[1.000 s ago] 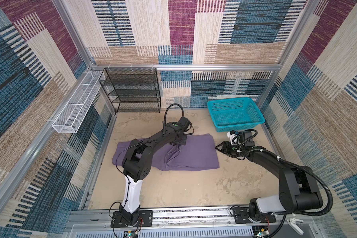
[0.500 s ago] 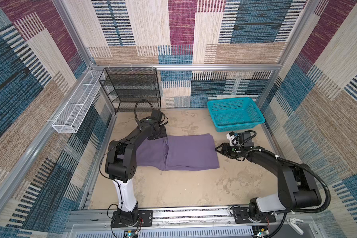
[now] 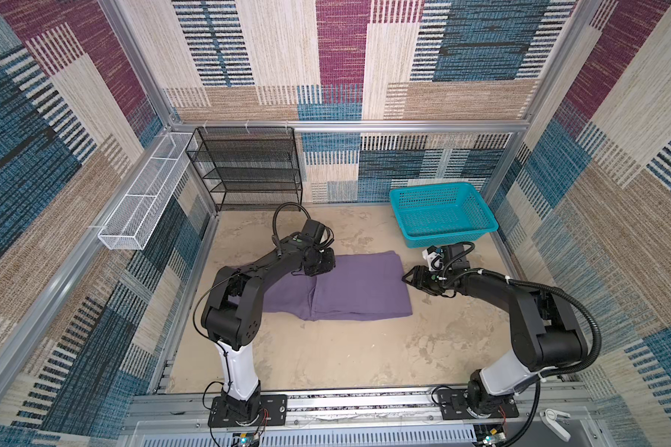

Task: Fold and stack the trousers
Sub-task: Smooth out the trousers at the center of the table, then fold the trousers at the center of the table.

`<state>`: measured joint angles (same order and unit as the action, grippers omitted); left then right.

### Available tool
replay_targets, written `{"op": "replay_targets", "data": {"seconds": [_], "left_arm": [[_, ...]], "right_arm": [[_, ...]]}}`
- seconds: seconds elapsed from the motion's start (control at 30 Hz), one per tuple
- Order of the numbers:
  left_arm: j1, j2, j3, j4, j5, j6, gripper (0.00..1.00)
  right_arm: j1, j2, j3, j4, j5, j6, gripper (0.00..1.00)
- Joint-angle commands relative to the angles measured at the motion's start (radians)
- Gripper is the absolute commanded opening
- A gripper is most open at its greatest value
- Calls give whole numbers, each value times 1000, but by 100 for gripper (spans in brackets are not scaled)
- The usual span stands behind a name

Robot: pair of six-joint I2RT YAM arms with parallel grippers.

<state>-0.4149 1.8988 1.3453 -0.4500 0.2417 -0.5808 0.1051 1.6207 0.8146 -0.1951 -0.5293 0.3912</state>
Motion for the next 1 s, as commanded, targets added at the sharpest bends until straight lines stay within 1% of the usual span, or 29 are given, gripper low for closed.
{"op": "replay_targets", "data": {"seconds": [0.0, 0.2, 0.3, 0.37, 0.5, 0.57, 0.63, 0.67, 0.73, 0.8, 0.83, 0.9, 0.93, 0.97], "left_arm": [[4, 10, -30, 21, -5, -35, 0], [55, 3, -108, 13, -27, -44, 0], [65, 9, -128, 14, -39, -35, 0], [72, 21, -133, 17, -37, -32, 0], [76, 39, -125, 16, -44, -22, 0], [79, 40, -115, 3, -60, -10, 0], [85, 36, -106, -16, -78, 0, 0], [87, 32, -101, -25, -84, 2, 0], [96, 16, -94, -45, -87, 4, 0], [97, -13, -94, -51, -84, 7, 0], [99, -32, -95, -58, -84, 6, 4], [102, -79, -102, -66, -79, 8, 25], [104, -103, -105, -71, -78, 8, 32], [106, -129, -111, -74, -79, 7, 36]], "right_arm": [[6, 44, 25, 55, 3, -39, 69], [26, 134, 51, 64, -26, -85, 67], [47, 148, 53, 85, -42, -112, 64], [59, 158, 58, 96, -62, -129, 59], [68, 158, 62, 104, -106, -137, 46], [68, 138, 57, 111, -132, -140, 35], [67, 121, 59, 107, -154, -138, 21], [67, 115, 62, 103, -164, -135, 16], [67, 103, 66, 94, -160, -125, 7], [67, 96, 78, 68, -131, -118, 0], [63, 92, 87, 44, -106, -113, 0], [50, 83, 105, 4, -65, -109, 0], [40, 77, 115, -20, -42, -109, 0], [30, 69, 121, -39, -23, -109, 0]]}}
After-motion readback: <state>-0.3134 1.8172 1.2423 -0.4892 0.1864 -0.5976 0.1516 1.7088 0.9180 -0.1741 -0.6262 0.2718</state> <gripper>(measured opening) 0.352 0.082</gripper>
